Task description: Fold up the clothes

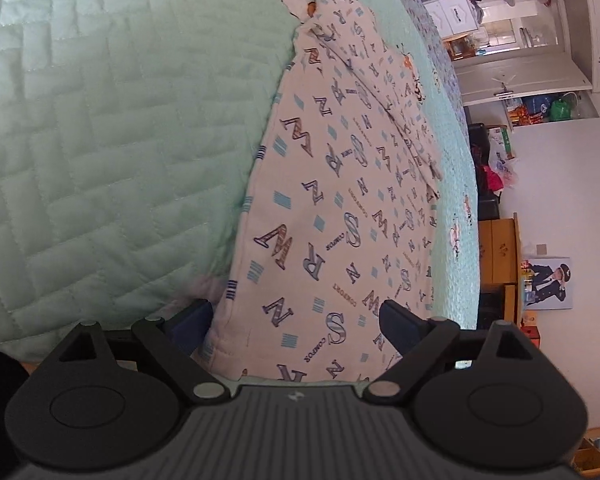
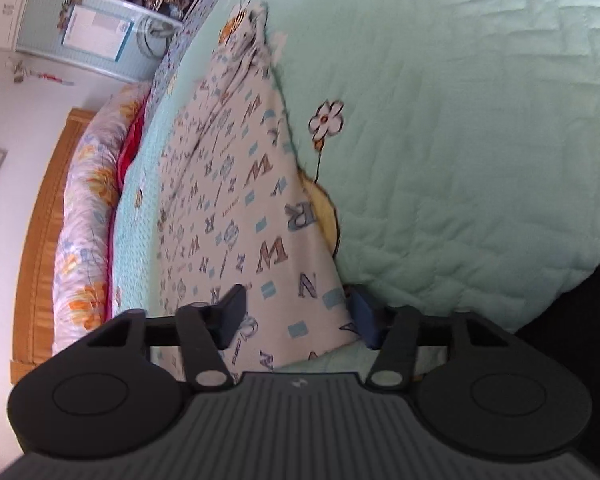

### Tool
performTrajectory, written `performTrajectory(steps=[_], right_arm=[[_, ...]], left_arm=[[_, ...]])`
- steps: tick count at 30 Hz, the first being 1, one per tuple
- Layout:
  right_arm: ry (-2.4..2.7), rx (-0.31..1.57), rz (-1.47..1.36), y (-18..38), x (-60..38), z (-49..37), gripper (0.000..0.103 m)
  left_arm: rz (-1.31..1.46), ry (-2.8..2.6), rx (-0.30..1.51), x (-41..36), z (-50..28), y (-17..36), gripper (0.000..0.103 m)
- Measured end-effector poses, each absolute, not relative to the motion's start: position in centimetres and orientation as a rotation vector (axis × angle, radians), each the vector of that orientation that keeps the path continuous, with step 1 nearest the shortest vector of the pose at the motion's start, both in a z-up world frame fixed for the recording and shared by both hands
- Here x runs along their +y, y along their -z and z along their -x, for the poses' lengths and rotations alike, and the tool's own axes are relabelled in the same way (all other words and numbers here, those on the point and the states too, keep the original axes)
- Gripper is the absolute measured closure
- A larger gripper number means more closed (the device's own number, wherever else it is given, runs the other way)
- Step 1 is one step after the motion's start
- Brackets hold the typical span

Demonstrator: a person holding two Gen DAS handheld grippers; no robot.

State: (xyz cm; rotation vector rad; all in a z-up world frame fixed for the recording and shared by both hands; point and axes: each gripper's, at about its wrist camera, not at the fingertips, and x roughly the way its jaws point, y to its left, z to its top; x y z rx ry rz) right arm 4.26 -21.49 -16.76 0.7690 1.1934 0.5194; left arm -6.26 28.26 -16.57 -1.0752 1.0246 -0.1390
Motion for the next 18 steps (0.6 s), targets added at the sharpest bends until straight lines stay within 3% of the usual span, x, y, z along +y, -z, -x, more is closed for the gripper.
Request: performTrajectory(steps=[1,2,4,6,10,18], right_arm=[[-0.515,1.21,-0.762,17.0,-21.4,-4.1,0.08],[-0.506,1.223,-0.753,17.3,-21.3,-4.0,0.092],[-0.499,1.232,-0.755,17.6,-21.5,-3.7,0.093],[-0.508,1.227,-0.76,17.4,-21.6,-3.7,0.093],[-0.514,1.215,-0.755,16.9,-21.5,-3.4,0.095],[-0.534,1.144,-0.727,14.6,-20.7,-3.1,0.096]], left_arm=[[1.086,0.148,1.023,28.3,6.3,16.8,0.029],[1.093,0.149,1.03,28.3,6.3,17.1,0.044],[1.096,0.139,1.046,28.5,6.6,17.5,0.062],[1.101,0.128,1.052,28.6,7.0,17.7,0.089],[1.05,0.101,1.062,28.5,7.7,17.2,0.094],[0.604,0.032,1.069,24.7,6.1,11.7,0.094]])
